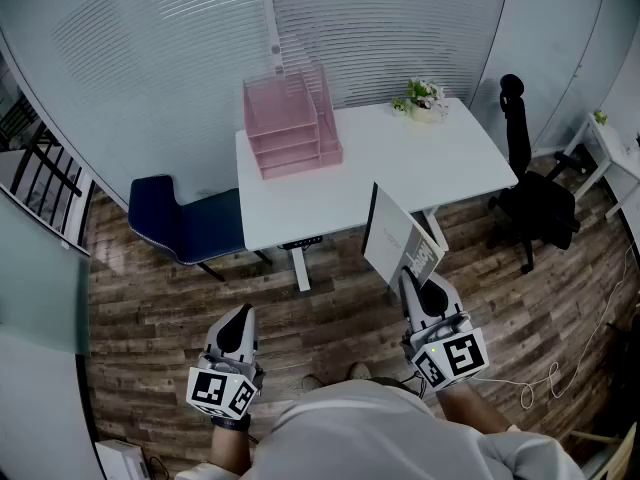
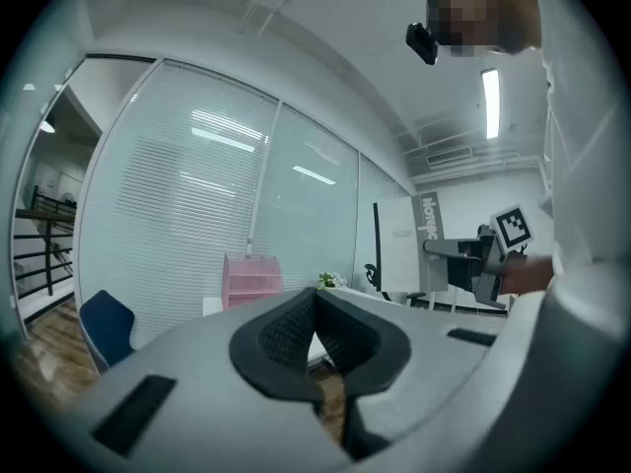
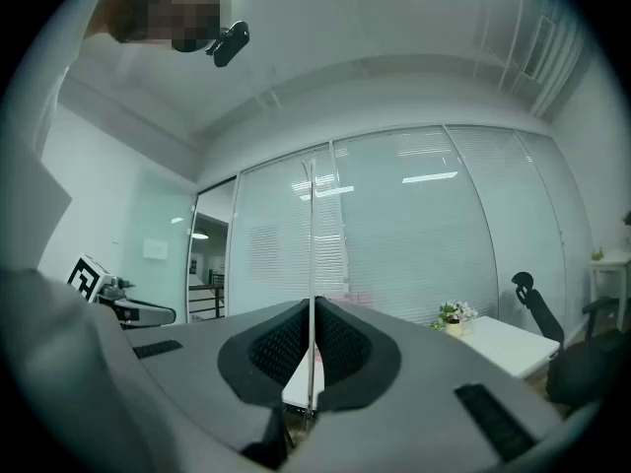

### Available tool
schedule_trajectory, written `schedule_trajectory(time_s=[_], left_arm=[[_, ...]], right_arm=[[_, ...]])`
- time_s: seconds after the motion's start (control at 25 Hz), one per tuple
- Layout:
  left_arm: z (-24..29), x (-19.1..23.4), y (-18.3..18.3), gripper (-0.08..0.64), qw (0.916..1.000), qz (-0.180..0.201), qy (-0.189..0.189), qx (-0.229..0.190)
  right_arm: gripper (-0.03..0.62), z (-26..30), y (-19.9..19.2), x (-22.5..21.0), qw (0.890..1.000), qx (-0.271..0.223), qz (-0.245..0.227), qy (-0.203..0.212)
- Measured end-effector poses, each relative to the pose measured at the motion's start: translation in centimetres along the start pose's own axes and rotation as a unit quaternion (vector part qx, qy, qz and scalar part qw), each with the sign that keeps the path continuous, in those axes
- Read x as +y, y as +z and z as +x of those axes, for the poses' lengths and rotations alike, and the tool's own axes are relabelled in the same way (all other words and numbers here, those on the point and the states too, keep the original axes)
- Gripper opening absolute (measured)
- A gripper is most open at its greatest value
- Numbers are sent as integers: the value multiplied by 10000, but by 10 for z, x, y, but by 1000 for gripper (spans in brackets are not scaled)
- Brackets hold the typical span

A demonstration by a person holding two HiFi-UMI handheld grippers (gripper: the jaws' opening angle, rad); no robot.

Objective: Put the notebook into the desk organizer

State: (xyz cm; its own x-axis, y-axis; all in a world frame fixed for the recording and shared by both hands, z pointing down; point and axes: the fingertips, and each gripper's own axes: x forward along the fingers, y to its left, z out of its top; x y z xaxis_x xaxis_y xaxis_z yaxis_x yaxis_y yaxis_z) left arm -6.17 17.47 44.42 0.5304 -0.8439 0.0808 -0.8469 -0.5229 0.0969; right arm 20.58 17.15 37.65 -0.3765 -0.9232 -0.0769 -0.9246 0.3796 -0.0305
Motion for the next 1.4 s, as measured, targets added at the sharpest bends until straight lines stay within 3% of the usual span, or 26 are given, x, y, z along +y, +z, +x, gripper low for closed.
schedule_trajectory(time_s=[0.4,1.12,1.4], left_arm=[[5,-2,10,8,9964,681,498,24],[30,-19,0,8,9958,708,558,154],[47,-21,-21,8,9956,546,692,315]], right_arm=[[20,10,-2,-9,10000,-4,9,83],[18,27,-2,-33,9994,-139,87,300],[19,81,5,-48,9980,-179,2,607]])
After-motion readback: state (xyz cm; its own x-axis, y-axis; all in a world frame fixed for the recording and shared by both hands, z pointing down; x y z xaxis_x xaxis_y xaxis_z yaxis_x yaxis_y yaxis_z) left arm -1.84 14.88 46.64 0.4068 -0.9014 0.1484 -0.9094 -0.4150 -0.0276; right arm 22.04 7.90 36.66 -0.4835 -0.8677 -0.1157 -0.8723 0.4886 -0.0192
